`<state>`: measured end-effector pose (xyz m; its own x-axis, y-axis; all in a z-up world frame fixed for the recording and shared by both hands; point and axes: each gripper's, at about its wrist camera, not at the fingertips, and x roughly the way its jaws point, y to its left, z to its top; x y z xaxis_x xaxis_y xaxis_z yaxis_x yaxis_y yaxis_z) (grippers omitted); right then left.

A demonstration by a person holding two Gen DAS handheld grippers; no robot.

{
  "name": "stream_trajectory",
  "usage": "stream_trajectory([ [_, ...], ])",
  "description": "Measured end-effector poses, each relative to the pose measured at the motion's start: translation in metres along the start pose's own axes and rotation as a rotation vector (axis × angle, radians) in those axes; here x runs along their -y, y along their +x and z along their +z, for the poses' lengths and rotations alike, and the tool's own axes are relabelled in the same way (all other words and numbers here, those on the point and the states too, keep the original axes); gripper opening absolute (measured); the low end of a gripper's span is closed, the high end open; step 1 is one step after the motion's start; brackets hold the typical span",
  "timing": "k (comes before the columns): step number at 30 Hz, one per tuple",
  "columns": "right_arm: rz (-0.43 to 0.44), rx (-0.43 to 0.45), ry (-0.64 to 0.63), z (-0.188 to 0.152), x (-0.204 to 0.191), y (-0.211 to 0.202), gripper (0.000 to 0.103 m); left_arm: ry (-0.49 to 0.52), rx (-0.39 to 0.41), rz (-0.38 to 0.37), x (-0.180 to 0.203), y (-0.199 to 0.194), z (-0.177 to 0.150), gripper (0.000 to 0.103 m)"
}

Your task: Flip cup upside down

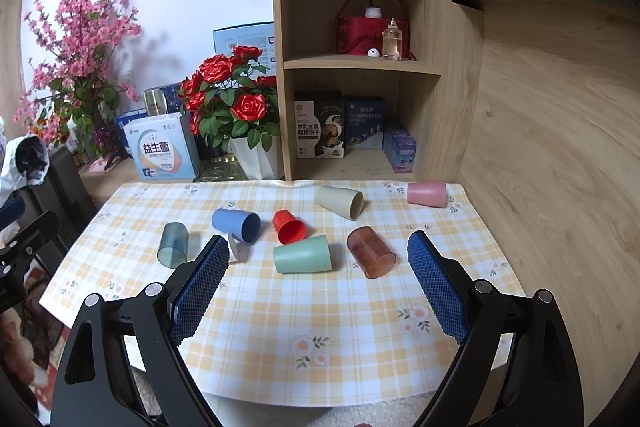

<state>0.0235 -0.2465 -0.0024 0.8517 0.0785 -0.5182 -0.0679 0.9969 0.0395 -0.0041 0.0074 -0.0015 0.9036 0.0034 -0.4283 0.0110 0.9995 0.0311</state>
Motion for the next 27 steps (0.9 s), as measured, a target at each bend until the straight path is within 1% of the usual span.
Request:
stream_trajectory([
  [27,0.000,-0.001,0.004,0.0017,0.0017,-0.0003,0.088,-0.002,0.009,0.002,-0.0025,-0.0067,0.0061,0.097],
])
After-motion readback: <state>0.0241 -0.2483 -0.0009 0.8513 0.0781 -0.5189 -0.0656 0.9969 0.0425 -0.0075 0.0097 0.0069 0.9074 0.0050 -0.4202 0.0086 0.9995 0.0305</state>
